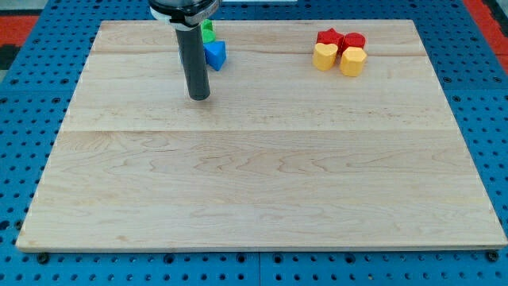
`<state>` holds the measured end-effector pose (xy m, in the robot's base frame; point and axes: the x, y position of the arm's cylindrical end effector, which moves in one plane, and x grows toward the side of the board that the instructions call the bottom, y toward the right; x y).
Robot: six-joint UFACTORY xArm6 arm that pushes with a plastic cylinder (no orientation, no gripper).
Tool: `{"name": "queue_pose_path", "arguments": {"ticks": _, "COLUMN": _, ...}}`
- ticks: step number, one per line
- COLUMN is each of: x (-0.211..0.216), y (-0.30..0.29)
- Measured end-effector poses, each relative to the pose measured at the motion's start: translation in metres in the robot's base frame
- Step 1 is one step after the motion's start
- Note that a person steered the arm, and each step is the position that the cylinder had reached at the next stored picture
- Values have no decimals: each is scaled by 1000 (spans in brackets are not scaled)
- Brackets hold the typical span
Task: Move your arm towards the right side of the board
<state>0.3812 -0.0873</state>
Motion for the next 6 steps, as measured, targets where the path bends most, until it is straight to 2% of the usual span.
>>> {"name": "queue_pose_path", "arguments": {"ticks": 4, "x": -20, "y": 12}}
{"name": "queue_pose_path", "arguments": {"ticks": 6, "x": 5, "y": 82}}
